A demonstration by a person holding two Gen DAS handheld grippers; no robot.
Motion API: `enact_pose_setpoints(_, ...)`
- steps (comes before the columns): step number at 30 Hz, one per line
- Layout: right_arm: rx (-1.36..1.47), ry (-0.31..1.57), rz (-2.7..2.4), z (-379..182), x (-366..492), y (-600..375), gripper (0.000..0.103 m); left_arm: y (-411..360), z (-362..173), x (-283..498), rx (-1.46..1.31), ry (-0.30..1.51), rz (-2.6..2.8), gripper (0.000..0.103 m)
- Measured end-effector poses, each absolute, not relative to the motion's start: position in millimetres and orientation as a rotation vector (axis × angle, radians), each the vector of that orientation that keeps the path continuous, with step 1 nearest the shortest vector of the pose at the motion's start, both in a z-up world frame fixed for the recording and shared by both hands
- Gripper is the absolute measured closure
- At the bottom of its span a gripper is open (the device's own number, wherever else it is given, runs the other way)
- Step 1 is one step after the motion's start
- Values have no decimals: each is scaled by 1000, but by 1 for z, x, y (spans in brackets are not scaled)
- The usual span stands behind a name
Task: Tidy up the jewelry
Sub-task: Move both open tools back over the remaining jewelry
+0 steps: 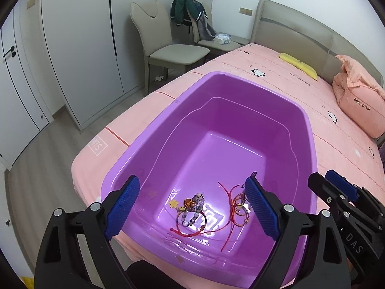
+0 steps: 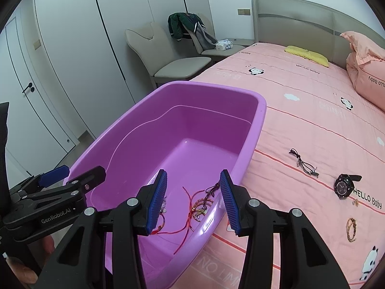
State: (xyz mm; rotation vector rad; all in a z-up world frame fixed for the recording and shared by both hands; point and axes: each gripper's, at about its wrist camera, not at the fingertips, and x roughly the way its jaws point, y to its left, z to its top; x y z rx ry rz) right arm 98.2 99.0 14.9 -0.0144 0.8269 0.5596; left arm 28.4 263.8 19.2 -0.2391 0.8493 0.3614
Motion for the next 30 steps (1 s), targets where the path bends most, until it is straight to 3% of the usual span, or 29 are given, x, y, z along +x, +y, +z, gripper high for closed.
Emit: enact_pose_setpoints(30, 102, 794, 474, 18, 55, 10, 57, 189, 36, 4, -191, 824, 243, 16)
